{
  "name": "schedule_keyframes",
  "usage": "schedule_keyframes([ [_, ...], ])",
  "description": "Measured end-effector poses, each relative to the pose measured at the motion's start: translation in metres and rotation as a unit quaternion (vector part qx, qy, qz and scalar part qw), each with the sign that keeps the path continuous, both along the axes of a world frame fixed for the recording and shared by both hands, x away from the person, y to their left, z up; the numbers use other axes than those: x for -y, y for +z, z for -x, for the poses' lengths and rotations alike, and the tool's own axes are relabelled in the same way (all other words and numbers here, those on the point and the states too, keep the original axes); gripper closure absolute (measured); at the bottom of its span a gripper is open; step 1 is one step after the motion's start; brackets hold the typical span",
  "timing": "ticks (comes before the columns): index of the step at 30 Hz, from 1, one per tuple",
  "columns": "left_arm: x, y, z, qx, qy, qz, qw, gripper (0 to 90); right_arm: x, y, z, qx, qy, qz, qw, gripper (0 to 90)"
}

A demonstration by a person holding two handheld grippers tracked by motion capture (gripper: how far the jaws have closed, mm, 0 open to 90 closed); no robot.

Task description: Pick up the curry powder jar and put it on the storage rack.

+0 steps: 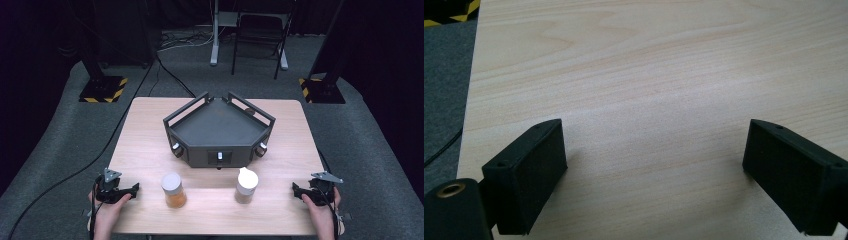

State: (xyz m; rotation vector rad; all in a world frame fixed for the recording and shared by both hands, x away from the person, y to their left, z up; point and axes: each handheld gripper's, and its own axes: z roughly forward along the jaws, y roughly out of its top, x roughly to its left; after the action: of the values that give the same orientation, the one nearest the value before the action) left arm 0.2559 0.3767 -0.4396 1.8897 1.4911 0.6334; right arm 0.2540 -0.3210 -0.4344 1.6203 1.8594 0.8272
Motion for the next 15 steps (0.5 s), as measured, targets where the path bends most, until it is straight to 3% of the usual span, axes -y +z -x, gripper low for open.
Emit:
schedule_keyframes([
  [15, -0.0010, -0.0018, 0.0010, 0.004, -0.002, 0.001, 1.0000, 9.2, 0.0009, -0.0004, -0.0021, -0.002, 0.005, 0.000, 1.0000, 3.6],
])
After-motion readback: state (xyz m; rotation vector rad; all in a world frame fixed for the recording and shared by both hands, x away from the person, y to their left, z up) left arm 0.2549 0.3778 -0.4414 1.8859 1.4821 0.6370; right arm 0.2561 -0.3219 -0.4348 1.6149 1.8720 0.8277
